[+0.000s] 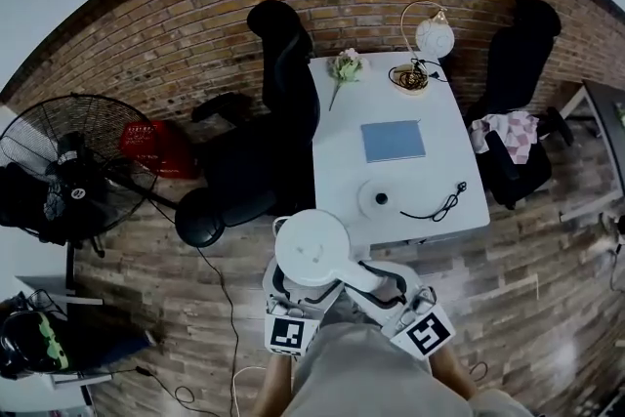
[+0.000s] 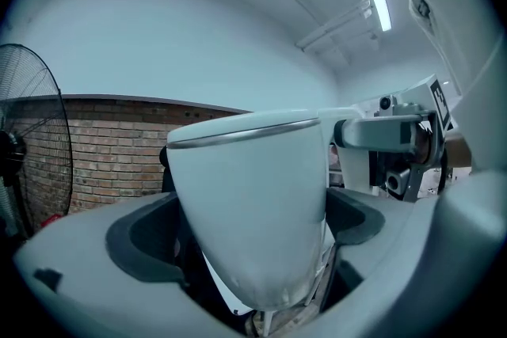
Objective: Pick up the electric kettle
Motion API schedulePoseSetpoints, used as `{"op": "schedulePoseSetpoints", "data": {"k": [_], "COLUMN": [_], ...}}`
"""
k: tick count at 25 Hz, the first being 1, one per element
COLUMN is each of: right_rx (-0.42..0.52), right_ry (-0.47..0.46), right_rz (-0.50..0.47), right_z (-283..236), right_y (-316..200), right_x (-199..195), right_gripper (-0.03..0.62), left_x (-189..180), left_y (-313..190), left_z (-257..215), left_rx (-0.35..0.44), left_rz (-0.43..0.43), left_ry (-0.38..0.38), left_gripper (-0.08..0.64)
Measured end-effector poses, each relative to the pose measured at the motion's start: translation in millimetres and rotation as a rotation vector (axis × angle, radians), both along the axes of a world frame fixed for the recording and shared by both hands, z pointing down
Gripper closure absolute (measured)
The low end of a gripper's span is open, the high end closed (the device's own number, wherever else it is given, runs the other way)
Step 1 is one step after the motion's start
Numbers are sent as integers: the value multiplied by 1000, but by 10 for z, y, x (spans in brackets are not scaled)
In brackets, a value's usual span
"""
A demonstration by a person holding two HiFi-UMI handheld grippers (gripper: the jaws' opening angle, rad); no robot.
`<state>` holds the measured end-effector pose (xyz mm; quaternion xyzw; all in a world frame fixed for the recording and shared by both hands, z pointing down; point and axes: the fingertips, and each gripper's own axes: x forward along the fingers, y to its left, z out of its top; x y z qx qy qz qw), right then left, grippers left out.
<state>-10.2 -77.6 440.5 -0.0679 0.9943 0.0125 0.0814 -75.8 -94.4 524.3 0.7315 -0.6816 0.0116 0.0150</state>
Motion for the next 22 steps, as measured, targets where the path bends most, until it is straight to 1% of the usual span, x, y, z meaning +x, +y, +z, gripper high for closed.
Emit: {"op": "schedulePoseSetpoints", "data": {"k": [4, 13, 22], "right_rx": [5, 24, 15], "right_ry": [4, 17, -2], "right_rz": [-21, -32, -33], "right_z": [4, 44, 2], "right_y": [25, 36, -85], "right_x": [40, 78, 141], "right_gripper": [428, 428, 428], "left_x": [39, 66, 134], "left_y": [23, 40, -68], "left_z": [-6, 11, -19], "left_rx": [-4, -1, 2], "left_rz": [-13, -27, -27], "left_ry": [-20, -16, -36], "left_gripper": [-3, -3, -3]}}
